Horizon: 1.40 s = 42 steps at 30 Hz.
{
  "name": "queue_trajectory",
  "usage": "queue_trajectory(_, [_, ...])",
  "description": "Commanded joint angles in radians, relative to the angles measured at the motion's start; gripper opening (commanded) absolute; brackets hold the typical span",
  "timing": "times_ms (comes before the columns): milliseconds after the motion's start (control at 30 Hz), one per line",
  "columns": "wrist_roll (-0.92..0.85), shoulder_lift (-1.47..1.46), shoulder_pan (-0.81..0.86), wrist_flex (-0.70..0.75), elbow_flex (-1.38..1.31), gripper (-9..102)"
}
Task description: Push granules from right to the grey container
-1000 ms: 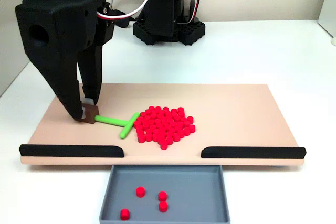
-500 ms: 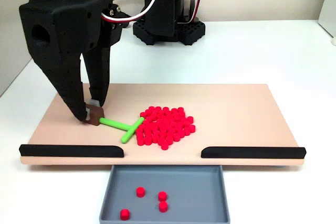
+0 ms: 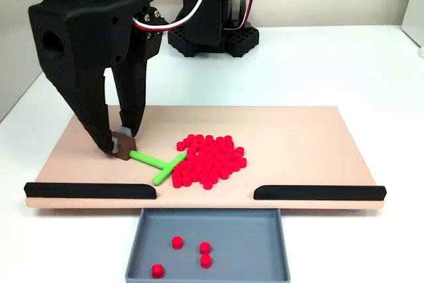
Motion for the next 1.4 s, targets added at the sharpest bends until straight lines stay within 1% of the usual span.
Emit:
queue_trajectory(0, [0.049, 0.014, -0.012, 0.006, -0.031, 0])
queue_trajectory(567, [0.155, 0.014, -0.043, 0.006, -0.031, 0])
queue_trajectory(900, [0.259, 0.014, -0.052, 0.006, -0.031, 0])
queue_trajectory(1367, [0.327, 0.017, -0.071, 0.006, -0.031, 0])
